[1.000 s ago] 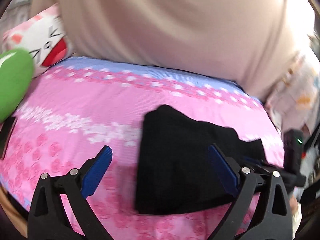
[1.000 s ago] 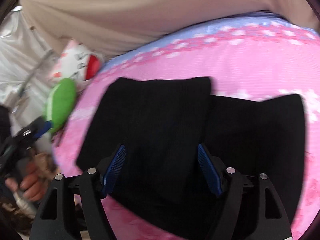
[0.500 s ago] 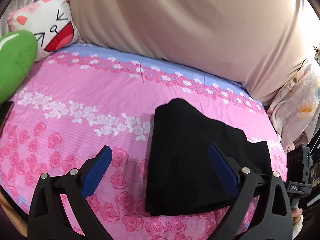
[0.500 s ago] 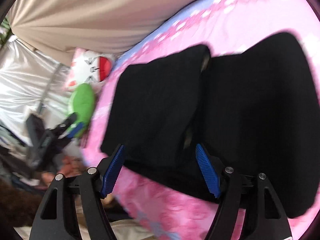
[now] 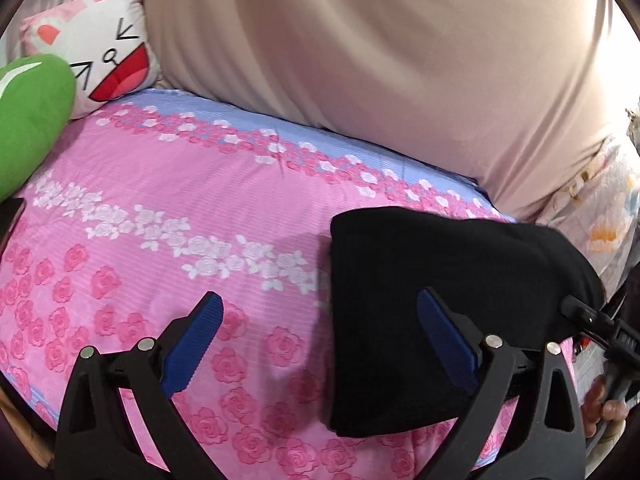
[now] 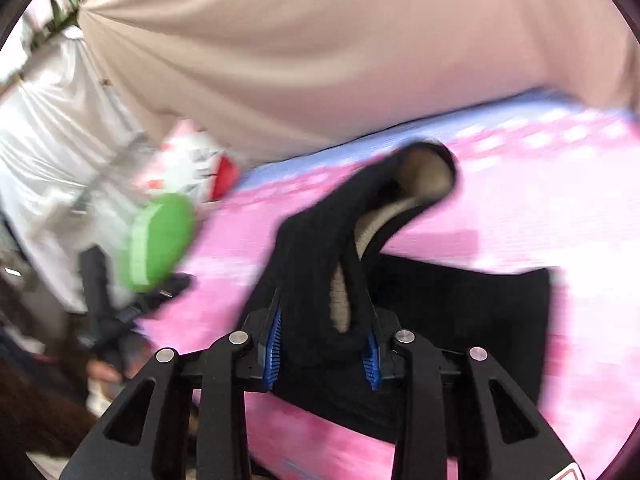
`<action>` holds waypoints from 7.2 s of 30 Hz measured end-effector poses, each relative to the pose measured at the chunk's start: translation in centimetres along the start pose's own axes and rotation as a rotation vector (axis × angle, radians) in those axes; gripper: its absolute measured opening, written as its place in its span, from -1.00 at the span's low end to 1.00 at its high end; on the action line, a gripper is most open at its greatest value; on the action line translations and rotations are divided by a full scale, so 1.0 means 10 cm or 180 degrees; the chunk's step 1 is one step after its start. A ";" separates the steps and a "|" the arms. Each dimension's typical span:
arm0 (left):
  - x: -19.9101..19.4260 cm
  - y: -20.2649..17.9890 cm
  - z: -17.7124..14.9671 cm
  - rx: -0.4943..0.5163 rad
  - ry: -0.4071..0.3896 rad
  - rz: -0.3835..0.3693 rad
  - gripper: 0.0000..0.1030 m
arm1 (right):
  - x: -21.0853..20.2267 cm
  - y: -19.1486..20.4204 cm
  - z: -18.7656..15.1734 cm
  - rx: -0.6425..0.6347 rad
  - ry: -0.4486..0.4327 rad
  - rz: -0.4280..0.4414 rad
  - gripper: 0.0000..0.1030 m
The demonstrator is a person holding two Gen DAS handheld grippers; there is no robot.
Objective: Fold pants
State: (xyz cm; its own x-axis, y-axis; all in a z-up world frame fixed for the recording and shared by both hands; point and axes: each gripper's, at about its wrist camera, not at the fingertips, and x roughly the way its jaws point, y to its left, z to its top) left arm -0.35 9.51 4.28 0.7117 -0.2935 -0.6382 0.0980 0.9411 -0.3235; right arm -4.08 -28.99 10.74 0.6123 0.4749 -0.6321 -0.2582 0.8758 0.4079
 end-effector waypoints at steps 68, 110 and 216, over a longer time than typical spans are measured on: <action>1.14 -0.59 -0.53 0.0425 0.1079 -0.0154 0.91 | 0.59 -0.81 -0.80 0.0926 0.0312 -0.0393 0.71; -0.26 -0.79 0.16 0.0745 -0.0006 -0.0576 -0.63 | -0.13 0.28 -0.51 0.0288 -0.0323 -0.0069 -0.27; 1.37 -0.76 0.14 0.0749 -0.0446 0.0817 0.70 | 1.28 -0.22 0.01 -0.0257 -0.0728 -0.1899 0.44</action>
State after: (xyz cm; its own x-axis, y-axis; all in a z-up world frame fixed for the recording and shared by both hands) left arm 9.69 -1.41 -1.03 0.8206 -0.0324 -0.5706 0.0495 0.9987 0.0144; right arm 4.42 -24.87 1.86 0.8095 -0.1186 -0.5750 0.1262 0.9916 -0.0269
